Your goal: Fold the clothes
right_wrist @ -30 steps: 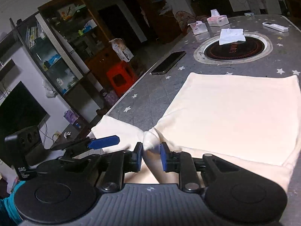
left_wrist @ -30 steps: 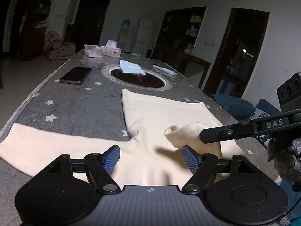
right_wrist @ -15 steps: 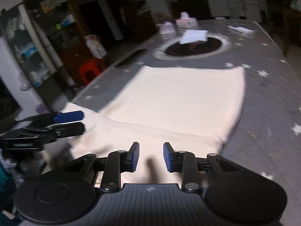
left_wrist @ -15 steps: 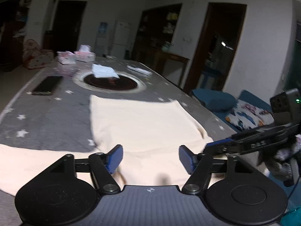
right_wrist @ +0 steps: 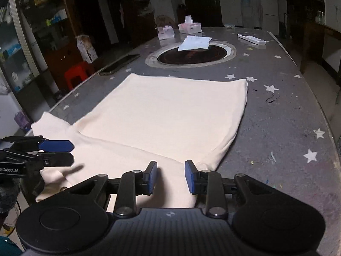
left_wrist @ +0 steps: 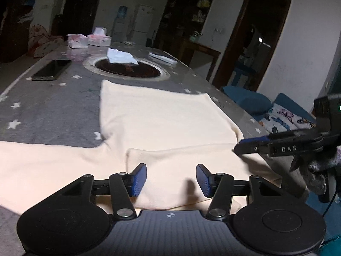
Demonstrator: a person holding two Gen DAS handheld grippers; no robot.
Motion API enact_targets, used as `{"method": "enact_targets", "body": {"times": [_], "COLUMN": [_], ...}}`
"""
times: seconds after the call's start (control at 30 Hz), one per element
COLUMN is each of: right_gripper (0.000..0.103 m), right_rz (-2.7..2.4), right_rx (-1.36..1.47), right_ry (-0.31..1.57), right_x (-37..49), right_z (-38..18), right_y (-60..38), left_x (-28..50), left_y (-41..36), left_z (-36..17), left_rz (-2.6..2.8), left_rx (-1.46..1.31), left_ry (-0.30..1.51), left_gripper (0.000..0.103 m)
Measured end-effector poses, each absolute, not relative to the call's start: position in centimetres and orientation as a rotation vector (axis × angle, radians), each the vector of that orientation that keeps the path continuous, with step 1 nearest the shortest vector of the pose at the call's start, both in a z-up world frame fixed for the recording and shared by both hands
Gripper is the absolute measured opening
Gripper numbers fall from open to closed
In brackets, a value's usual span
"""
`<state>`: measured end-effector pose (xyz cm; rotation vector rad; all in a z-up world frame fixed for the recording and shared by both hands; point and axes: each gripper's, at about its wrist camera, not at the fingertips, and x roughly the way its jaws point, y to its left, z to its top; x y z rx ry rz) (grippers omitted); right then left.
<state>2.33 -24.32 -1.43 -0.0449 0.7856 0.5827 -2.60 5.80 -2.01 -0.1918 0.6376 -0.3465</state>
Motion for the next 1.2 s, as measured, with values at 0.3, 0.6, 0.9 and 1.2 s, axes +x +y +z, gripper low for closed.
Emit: {"method": "enact_targets", "body": {"times": [0.3,0.6,0.9,1.2], "right_gripper": [0.049,0.055,0.056,0.056], "right_rz": [0.718,0.731,0.719,0.671], "right_rx": [-0.145,-0.171,-0.158,-0.094], "right_ry": [0.784,0.743,0.720,0.693], "right_x": [0.5,-0.4,-1.0,-1.2], "right_z": [-2.2,-1.4,-0.9,-0.3], "right_y": [-20.7,-20.2,-20.6,-22.1], "left_x": [-4.8,-5.3,-5.1,-5.7], "left_y": [13.0,19.1,22.2,19.7], "left_z": [-1.4,-2.2,-3.5,0.2], "left_rz": [0.064,0.365,0.493,0.254], "left_rx": [-0.255,-0.290,-0.291,-0.398], "left_ry": [0.584,0.586,0.592,0.484], "left_gripper": [0.055,0.059,0.029,0.006]}}
